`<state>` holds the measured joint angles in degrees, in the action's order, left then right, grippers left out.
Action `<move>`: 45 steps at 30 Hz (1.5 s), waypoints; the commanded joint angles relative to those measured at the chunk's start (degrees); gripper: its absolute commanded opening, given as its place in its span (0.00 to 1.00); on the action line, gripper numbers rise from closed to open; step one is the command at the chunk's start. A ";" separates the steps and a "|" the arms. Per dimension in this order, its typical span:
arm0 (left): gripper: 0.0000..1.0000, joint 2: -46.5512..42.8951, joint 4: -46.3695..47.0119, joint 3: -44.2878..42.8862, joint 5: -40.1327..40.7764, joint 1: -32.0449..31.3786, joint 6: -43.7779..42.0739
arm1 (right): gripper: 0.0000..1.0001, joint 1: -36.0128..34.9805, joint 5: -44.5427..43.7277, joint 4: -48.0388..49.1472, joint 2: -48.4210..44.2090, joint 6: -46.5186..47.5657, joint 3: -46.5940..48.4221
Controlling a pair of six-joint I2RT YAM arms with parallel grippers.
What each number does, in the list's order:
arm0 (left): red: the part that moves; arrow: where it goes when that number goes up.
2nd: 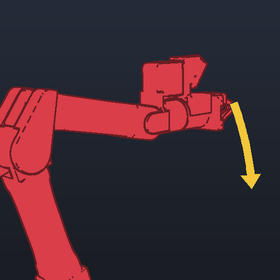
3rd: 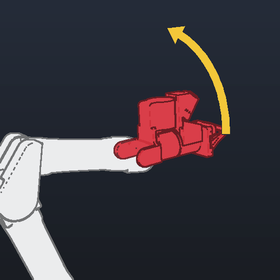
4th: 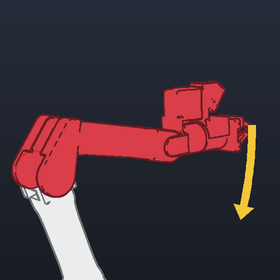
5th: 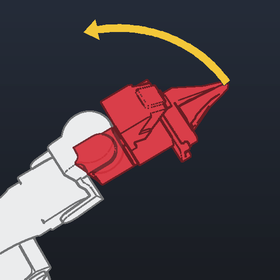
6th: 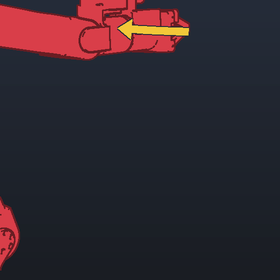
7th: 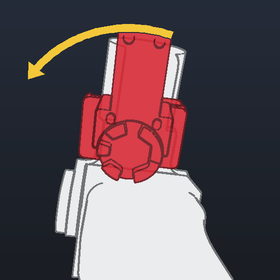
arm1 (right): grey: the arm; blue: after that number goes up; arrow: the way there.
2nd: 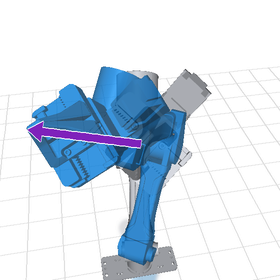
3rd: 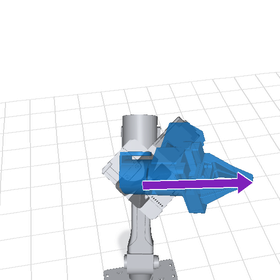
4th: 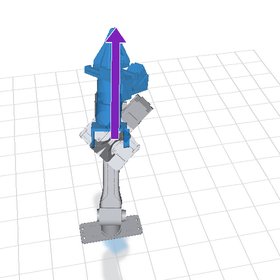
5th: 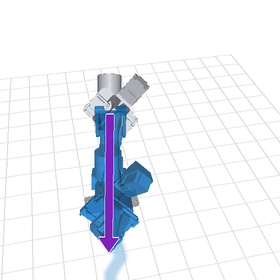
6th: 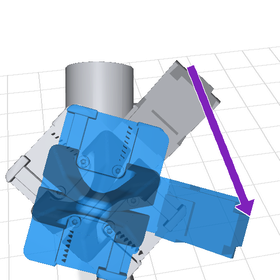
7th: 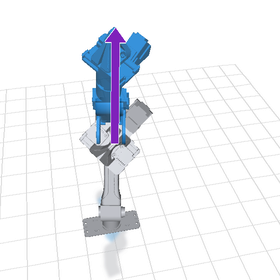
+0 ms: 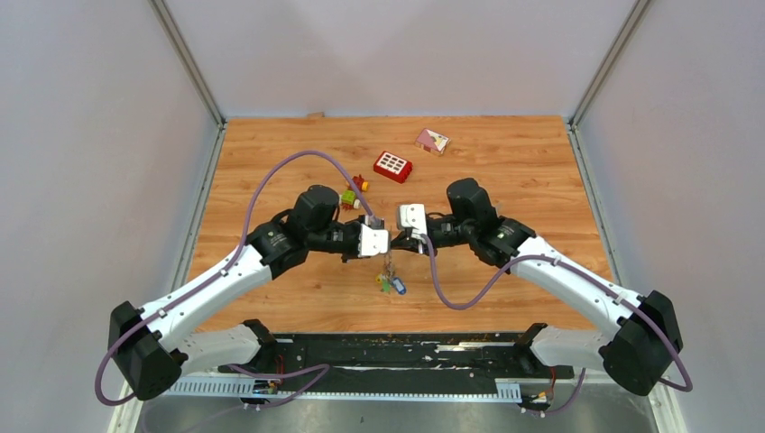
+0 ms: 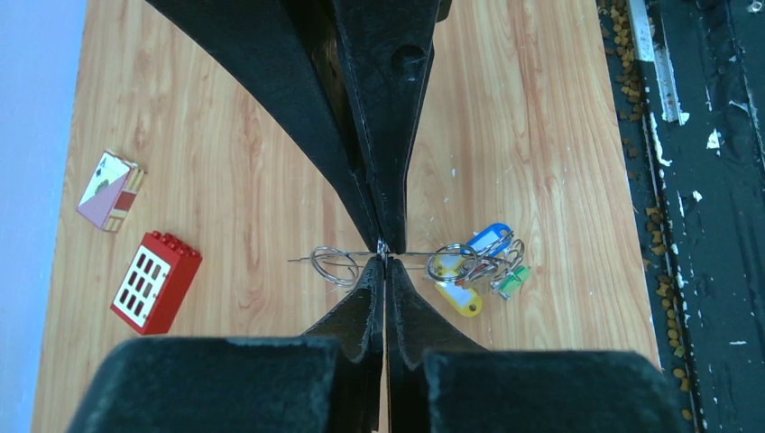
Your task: Put the keys on the keyring
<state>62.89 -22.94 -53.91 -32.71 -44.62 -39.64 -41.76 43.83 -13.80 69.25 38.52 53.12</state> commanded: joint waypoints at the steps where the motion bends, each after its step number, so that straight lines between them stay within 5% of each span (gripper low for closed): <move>1: 0.05 -2.25 5.91 0.77 -4.52 0.47 1.95 | 0.00 -0.07 -1.84 1.98 -2.39 -1.40 1.28; 8: 0.36 -4.05 16.65 5.21 -18.65 10.68 8.45 | 0.00 2.03 3.49 3.13 -5.58 -4.95 1.23; 19: 0.43 -1.64 32.29 9.71 -25.98 11.14 16.33 | 0.00 2.93 6.53 6.89 -5.56 -11.50 1.36; 32: 0.30 -0.66 36.21 11.98 -26.74 11.11 17.91 | 0.00 3.03 6.69 7.47 -4.93 -12.70 1.63; 41: 0.00 -0.07 35.86 11.55 -25.80 10.53 18.34 | 0.00 3.00 6.59 7.82 -4.24 -12.35 1.22; 45: 0.00 -0.83 27.11 9.17 -22.21 10.32 13.03 | 0.11 3.08 3.63 4.98 -4.52 -6.93 1.14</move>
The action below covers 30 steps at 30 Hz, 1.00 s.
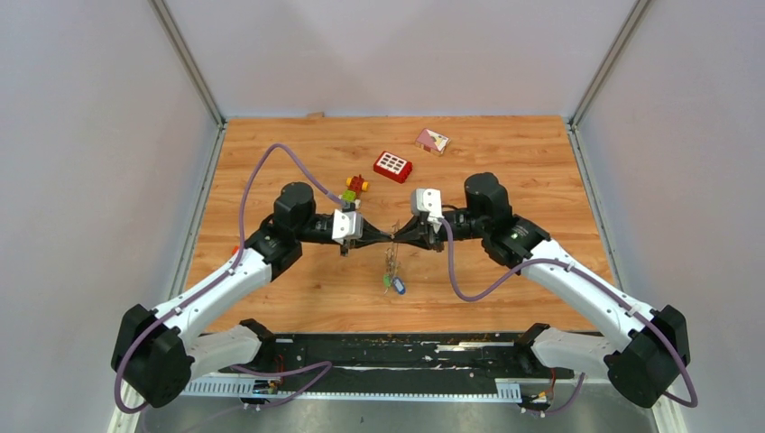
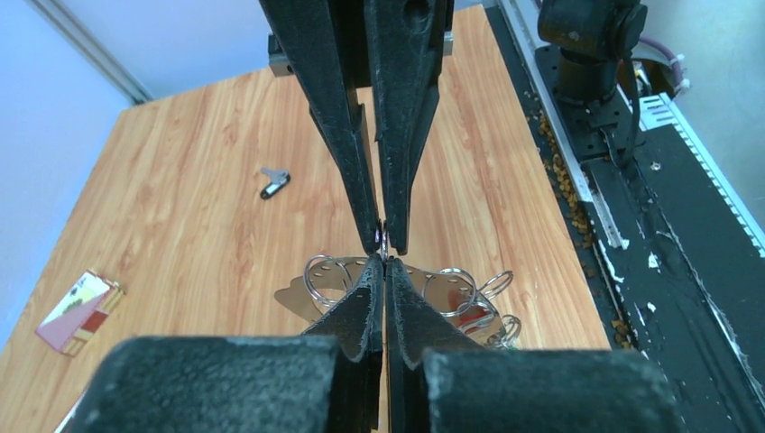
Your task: Put the keys on the keyring
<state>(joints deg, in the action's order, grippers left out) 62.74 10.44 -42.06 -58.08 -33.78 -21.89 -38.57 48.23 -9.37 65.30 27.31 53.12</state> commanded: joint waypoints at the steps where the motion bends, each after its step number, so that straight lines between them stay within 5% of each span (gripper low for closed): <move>1: 0.00 -0.93 -9.27 -3.52 4.30 -0.76 -7.40 | 0.15 -0.15 -2.04 -0.34 -0.81 5.82 0.92; 7: 0.00 -1.11 -20.16 -6.18 10.92 -3.45 -15.37 | 0.35 -0.31 -2.64 0.66 -0.64 8.98 -1.49; 19: 0.00 -1.55 -20.21 -6.01 15.89 -5.93 -17.20 | 0.38 -2.21 0.46 -2.94 3.56 11.80 -0.70; 24: 0.00 -2.33 -19.05 -5.39 17.10 -6.30 -16.61 | 0.31 -2.73 0.07 -3.23 5.48 12.14 -0.39; 30: 0.00 -2.74 -18.40 -4.46 16.56 -6.39 -16.55 | 0.06 -2.86 -1.94 -2.23 5.30 11.11 -0.28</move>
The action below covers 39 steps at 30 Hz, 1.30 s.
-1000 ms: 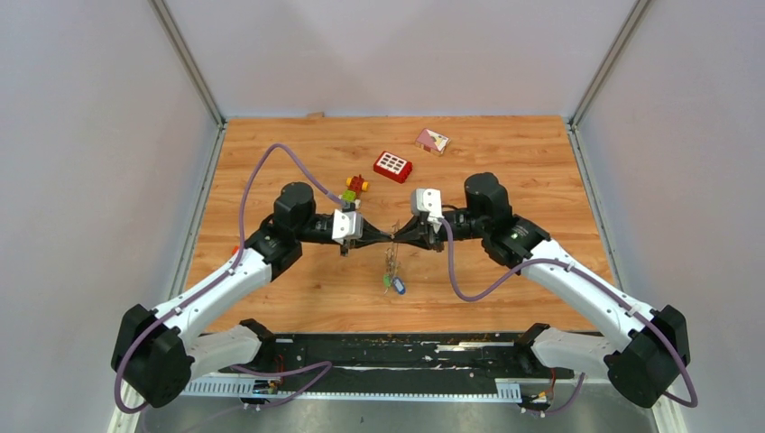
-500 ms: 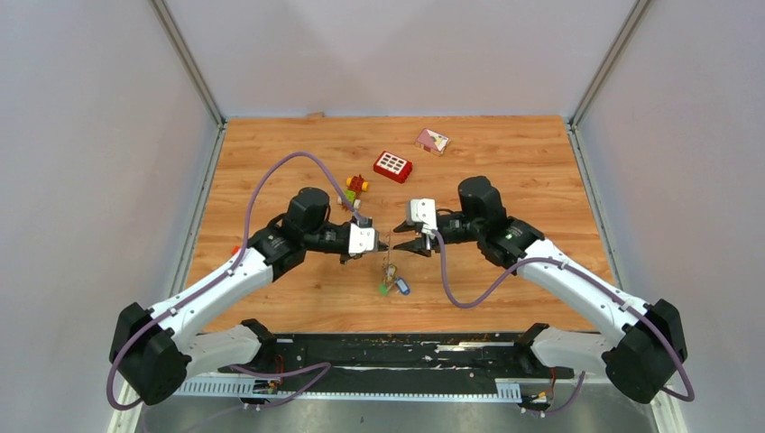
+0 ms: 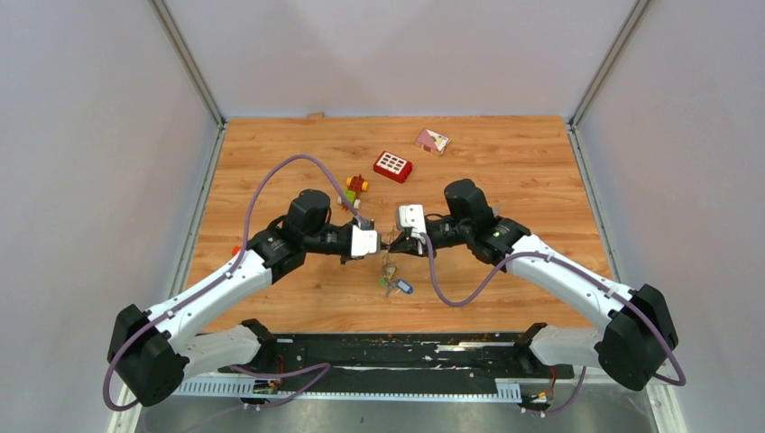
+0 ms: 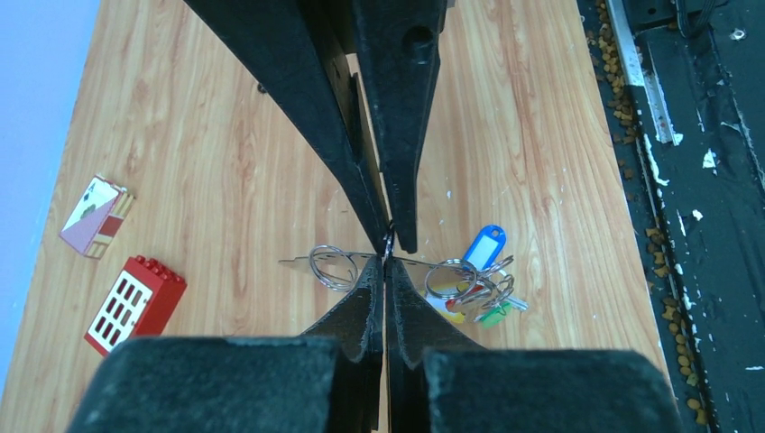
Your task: Put the keys on the keyring
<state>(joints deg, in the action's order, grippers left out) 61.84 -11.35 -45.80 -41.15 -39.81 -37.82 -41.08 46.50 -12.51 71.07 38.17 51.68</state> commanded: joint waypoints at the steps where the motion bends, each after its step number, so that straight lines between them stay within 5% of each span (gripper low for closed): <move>1: 0.00 -1.82 3.44 -0.59 -0.53 -0.35 -0.65 | 0.03 -0.32 -0.53 1.20 -0.68 0.11 1.08; 5: 0.02 -2.48 5.07 0.53 -2.08 -0.43 -0.42 | 0.00 -0.33 -1.08 2.65 -1.64 -0.89 0.60; 9: 0.14 -3.97 7.94 2.87 -3.43 -0.05 -1.18 | 0.00 -0.34 -0.75 3.34 -2.55 -2.22 0.58; 21: 0.15 -3.93 10.79 4.14 -3.35 0.33 -0.09 | 0.00 -0.32 1.42 3.61 -3.54 -3.68 0.75; 39: 0.33 -4.08 7.50 4.06 -5.07 1.05 -1.51 | 0.00 -0.19 -1.23 4.08 -3.85 -3.57 0.47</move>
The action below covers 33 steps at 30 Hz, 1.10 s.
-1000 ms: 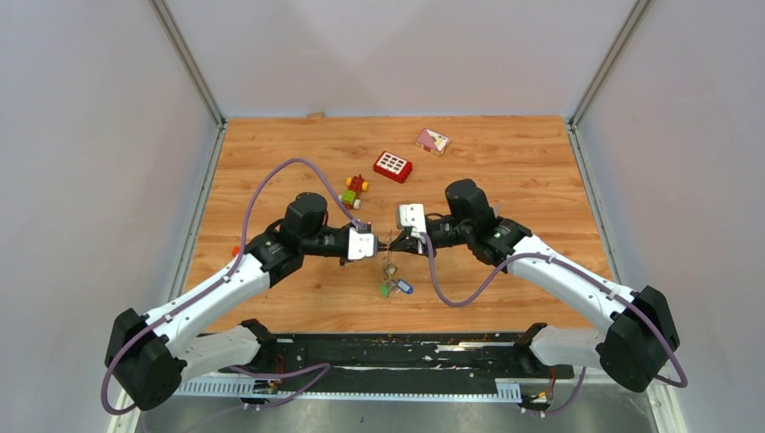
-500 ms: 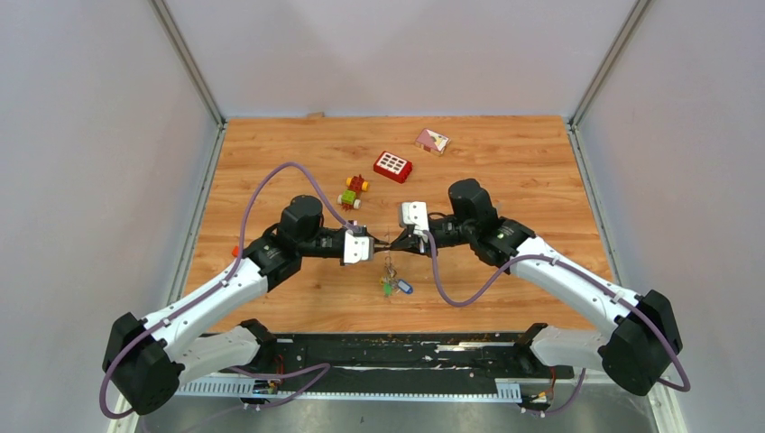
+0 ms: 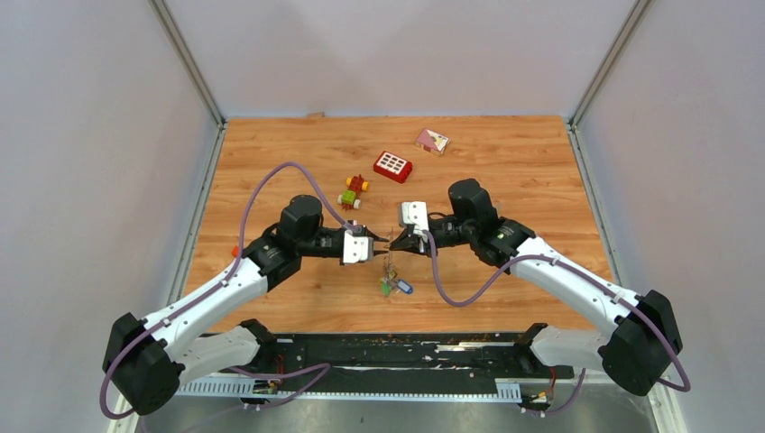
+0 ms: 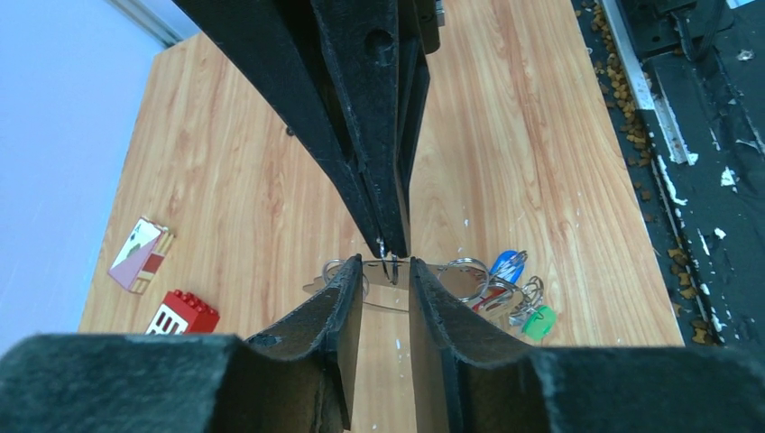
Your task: Put the keys on the keyring
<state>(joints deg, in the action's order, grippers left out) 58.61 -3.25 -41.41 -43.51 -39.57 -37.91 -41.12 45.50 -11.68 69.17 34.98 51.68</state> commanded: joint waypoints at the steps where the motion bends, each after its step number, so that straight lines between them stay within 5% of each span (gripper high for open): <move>1: 0.35 -1.20 -1.07 -0.34 -3.74 1.28 -1.46 | 0.00 -0.15 -1.15 3.48 -1.92 -0.36 0.38; 9: 0.41 -1.91 0.04 0.35 -4.87 3.05 -0.31 | 0.00 -0.10 -2.65 4.18 -1.90 -0.56 0.08; 33: 0.29 4.68 5.34 -2.09 -6.88 3.09 3.00 | 0.00 -0.15 -0.42 3.95 -1.71 -1.80 0.75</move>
<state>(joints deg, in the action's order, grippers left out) 62.81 -0.69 -41.39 -48.42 -36.64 -36.45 -41.12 43.11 -11.22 68.75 33.71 51.37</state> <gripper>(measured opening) 0.312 0.014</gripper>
